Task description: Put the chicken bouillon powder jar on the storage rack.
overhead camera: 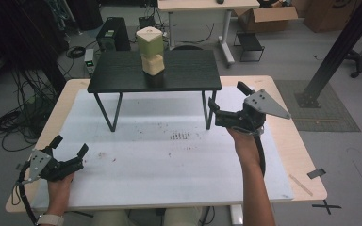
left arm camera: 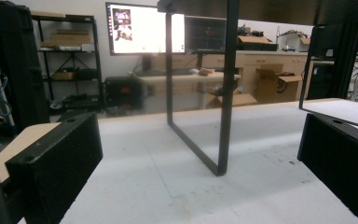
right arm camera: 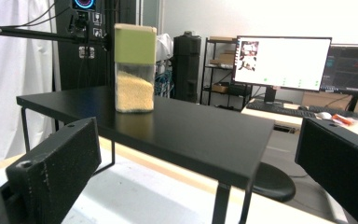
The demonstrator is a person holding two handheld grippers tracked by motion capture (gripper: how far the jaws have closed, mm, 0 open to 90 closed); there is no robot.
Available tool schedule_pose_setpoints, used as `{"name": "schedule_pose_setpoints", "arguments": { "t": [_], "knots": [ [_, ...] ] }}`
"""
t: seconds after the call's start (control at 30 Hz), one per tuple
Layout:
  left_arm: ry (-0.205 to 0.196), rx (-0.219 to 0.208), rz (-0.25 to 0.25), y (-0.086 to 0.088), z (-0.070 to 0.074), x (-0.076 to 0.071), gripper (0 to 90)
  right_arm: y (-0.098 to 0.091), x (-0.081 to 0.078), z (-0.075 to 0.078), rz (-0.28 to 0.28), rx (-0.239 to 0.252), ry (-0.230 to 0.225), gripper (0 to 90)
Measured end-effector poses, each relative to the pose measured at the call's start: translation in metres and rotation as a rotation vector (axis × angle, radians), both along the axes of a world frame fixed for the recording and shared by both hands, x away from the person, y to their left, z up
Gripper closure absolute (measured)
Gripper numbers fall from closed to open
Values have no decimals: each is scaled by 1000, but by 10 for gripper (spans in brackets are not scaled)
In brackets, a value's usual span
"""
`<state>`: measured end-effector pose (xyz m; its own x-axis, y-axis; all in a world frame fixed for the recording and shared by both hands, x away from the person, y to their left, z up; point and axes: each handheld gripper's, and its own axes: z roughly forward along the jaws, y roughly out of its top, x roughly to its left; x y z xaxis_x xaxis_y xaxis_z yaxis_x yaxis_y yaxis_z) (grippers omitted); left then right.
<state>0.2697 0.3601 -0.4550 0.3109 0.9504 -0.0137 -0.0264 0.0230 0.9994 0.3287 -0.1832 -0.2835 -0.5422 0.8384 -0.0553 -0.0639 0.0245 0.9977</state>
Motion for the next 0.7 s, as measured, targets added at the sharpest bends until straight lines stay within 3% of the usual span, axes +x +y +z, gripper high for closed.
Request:
{"name": "schedule_pose_setpoints", "arguments": {
  "t": [0.7],
  "knots": [
    [2,11,5,-1,0,0,2,-28,-19,-55,-77,41,32,0]
  ]
}}
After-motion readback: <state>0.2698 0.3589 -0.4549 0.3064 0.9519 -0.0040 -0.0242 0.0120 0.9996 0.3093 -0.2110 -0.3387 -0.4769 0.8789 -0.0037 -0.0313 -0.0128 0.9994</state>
